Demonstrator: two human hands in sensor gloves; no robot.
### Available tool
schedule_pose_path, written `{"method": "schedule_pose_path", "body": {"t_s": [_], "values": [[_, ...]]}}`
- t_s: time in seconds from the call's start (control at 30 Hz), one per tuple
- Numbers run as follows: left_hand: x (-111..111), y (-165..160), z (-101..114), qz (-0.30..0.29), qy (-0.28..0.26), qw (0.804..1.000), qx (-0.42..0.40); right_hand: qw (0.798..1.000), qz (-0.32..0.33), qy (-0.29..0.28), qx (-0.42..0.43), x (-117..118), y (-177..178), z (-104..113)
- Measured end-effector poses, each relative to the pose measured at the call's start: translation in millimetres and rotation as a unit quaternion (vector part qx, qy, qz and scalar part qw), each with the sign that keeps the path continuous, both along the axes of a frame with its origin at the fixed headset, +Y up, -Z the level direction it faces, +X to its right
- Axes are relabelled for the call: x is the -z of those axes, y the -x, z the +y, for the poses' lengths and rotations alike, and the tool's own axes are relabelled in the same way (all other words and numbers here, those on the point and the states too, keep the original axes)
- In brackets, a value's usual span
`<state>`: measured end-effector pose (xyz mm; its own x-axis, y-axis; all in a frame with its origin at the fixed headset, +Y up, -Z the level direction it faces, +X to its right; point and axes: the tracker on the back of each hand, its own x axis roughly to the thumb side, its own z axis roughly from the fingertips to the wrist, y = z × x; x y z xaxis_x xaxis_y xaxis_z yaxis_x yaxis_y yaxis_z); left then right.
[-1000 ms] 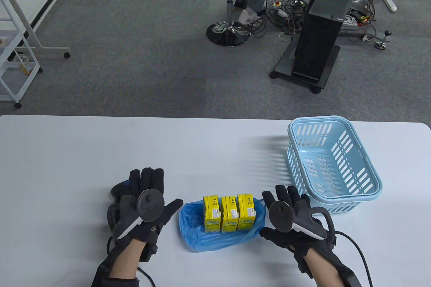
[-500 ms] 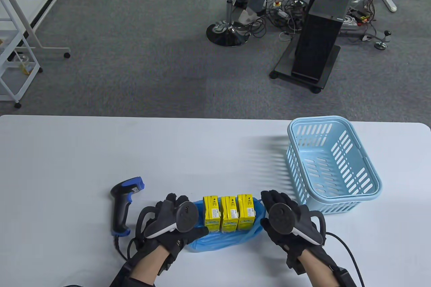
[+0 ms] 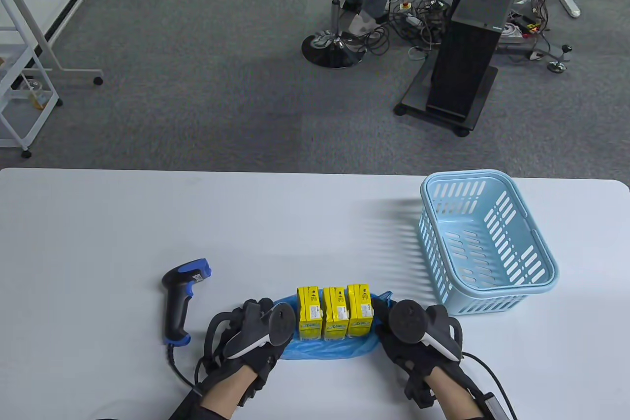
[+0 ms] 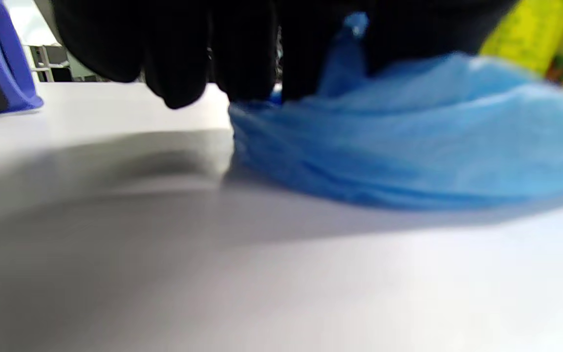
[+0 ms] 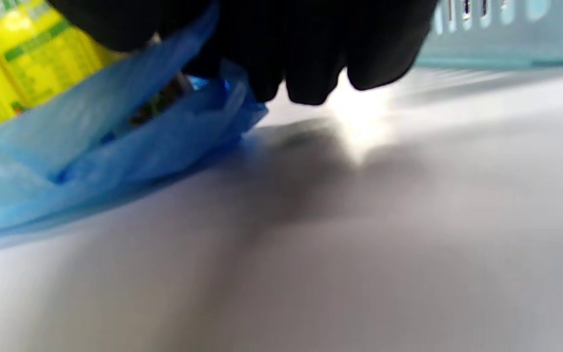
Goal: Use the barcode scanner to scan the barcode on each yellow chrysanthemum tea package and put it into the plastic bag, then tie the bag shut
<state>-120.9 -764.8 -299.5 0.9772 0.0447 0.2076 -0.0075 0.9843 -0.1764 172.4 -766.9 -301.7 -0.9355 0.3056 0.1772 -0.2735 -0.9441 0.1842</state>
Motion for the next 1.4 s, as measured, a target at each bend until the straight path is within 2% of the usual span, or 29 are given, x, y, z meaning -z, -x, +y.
{"method": "schedule_pose_path", "body": {"t_s": [0.1,0.2,0.27,0.4,0.5,0.57,0.67,0.77,0.83,0.87,0.93,1.03,1.13,1.27,1.33,1.4], "values": [[2,7,11,0.015,-0.007,0.998,-0.058,1.000,-0.007,-0.025,0.008,-3,-4,5],[5,21,27,0.038,-0.018,0.987,-0.157,0.998,-0.008,-0.054,0.032,-6,-6,16],[6,30,37,0.051,-0.014,0.972,-0.229,0.996,-0.010,-0.063,0.066,-7,-6,25],[5,43,57,0.041,0.009,0.929,-0.369,0.986,-0.017,-0.098,0.131,-10,-8,46],[2,47,68,0.033,0.010,0.908,-0.417,0.980,-0.021,-0.110,0.162,-11,-11,59],[2,49,75,0.021,0.016,0.890,-0.455,0.970,-0.026,-0.117,0.211,-11,-14,71],[0,48,86,0.010,0.023,0.853,-0.521,0.948,-0.017,-0.091,0.305,-11,-17,89],[-1,48,98,-0.002,0.007,0.832,-0.554,0.925,0.002,-0.086,0.370,-13,-17,103],[-4,49,111,-0.008,-0.006,0.805,-0.593,0.902,0.013,-0.086,0.424,-13,-18,120],[-5,48,115,-0.009,-0.011,0.799,-0.601,0.898,0.020,-0.078,0.433,-13,-18,125],[-7,48,124,-0.012,-0.021,0.807,-0.591,0.890,0.025,-0.080,0.448,-12,-18,135],[-8,45,133,-0.022,-0.018,0.788,-0.614,0.885,0.041,-0.069,0.458,-9,-16,147],[-3,45,143,0.003,-0.042,0.782,-0.622,0.881,0.060,-0.036,0.469,-4,-9,164],[9,42,158,0.023,-0.036,0.757,-0.652,0.879,0.056,-0.041,0.471,5,-4,178],[13,38,163,0.024,-0.037,0.774,-0.632,0.873,0.050,-0.030,0.484,8,-2,178],[16,37,164,0.024,-0.050,0.781,-0.622,0.868,0.044,-0.034,0.493,9,-2,174]]}}
